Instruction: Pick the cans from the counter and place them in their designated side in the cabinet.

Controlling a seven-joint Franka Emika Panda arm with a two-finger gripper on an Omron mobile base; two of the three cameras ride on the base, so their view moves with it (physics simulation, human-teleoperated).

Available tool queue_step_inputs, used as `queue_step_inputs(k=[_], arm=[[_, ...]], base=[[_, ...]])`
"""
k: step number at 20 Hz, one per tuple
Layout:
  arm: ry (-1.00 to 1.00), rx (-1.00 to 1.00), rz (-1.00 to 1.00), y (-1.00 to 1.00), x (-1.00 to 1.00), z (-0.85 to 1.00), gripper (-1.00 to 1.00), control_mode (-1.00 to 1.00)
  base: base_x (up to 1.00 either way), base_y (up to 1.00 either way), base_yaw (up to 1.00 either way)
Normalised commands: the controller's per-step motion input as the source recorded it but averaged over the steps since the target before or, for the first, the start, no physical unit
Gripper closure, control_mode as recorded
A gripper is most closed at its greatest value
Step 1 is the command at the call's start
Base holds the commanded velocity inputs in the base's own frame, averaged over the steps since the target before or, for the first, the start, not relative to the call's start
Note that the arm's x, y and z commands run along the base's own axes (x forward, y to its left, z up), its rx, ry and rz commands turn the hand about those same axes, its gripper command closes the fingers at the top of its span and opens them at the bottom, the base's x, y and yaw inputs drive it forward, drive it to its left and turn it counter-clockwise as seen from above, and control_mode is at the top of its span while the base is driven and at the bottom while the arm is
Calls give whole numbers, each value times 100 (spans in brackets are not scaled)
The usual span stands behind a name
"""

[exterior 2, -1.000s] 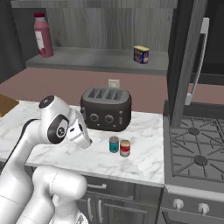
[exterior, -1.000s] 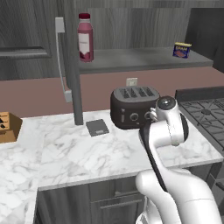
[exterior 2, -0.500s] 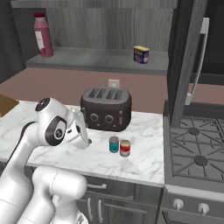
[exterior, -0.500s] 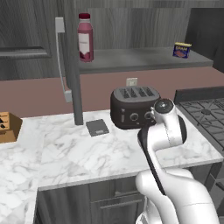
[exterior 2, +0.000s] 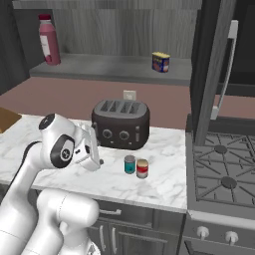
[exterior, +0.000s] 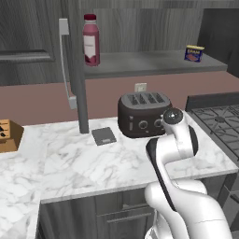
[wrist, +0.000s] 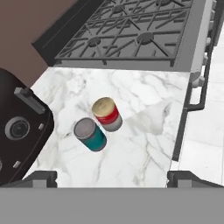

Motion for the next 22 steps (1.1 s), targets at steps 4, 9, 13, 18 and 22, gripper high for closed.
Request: queue_step_inputs(k=[4, 9, 13, 18, 22], arm=[[0, 0, -3, 0, 3, 0, -100, -100], [0, 0, -5, 0, 5, 0, -100, -100], [0, -1, -7, 0, 9, -2, -100, -100], [0, -1, -7, 0, 8, -4, -100, -100], [0, -2, -7, 0, 7, -6, -100, -100]], base=[[0, 0, 0], [0, 0, 0], [0, 0, 0], [0, 0, 0], [0, 0, 0]])
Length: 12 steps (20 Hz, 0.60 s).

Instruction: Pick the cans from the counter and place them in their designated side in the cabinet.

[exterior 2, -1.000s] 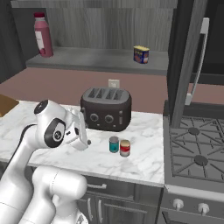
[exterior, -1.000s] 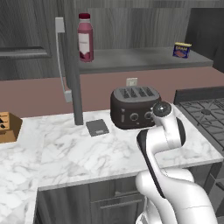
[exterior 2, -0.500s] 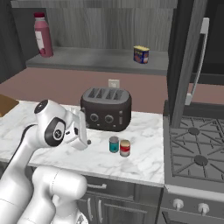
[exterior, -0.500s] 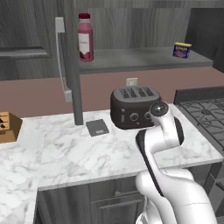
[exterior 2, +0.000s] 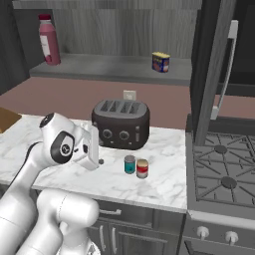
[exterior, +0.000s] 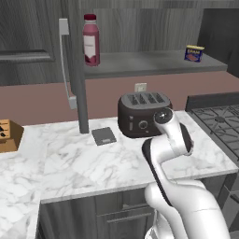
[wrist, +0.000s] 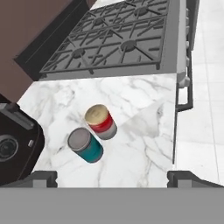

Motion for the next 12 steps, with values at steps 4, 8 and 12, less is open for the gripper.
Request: queue_step_inputs(k=[4, 8, 12], arm=[[0, -1, -6, 0, 2, -6, -100, -100], [0, 0, -5, 0, 1, -8, -100, -100], [0, -1, -5, 0, 1, -9, -100, -100]], base=[[0, 0, 0], [0, 0, 0], [0, 0, 0]])
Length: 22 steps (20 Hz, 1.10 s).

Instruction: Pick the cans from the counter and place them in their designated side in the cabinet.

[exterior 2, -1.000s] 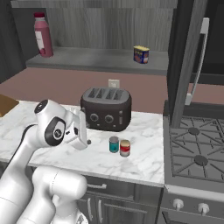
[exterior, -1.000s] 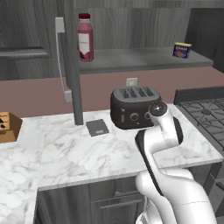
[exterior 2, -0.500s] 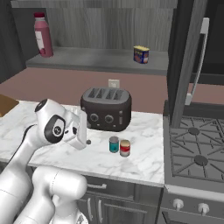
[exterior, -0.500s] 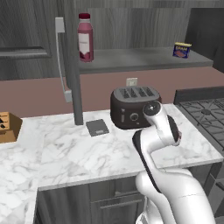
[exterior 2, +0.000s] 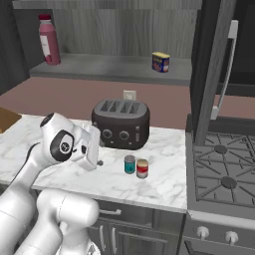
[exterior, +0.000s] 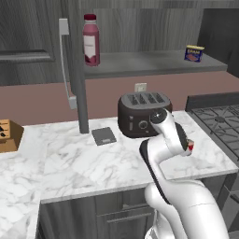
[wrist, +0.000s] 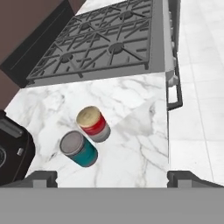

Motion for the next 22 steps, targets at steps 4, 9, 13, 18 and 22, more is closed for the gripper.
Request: queue_step_inputs(k=[4, 9, 13, 18, 22], arm=[[0, -1, -5, 0, 7, -8, -100, -100], [0, -2, -4, 0, 15, -5, -100, -100], [0, -3, -1, 2, 24, -1, -100, -100], [0, -3, 0, 0, 24, -1, -100, -100], [0, -2, 0, 0, 15, -6, -100, -100]], base=[[0, 0, 0], [0, 0, 0], [0, 0, 0], [0, 0, 0], [0, 0, 0]])
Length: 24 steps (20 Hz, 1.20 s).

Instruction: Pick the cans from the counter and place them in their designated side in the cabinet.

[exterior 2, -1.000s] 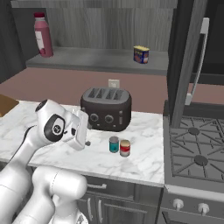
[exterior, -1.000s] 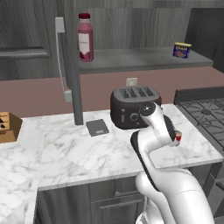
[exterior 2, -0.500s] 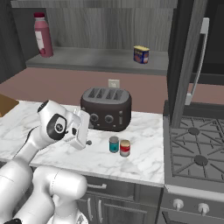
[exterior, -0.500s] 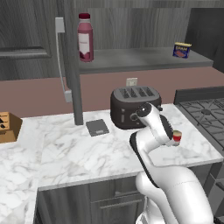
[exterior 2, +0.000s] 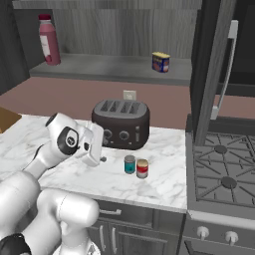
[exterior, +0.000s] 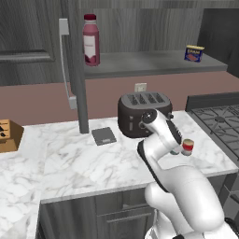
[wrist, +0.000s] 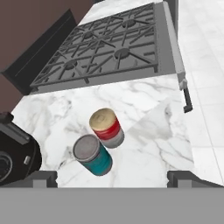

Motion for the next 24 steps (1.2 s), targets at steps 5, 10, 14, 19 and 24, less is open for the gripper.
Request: queue_step_inputs(k=[5, 10, 14, 19, 24], arm=[[2, -2, 0, 0, 14, -8, -100, -100], [2, -3, -1, 0, 14, -10, -100, -100], [2, -3, -1, 0, 12, -8, -100, -100], [0, -3, -1, 0, 6, -6, -100, -100], [0, -2, -1, 0, 0, -6, -100, -100]], base=[[0, 0, 0], [0, 0, 0], [0, 0, 0], [0, 0, 0], [0, 0, 0]])
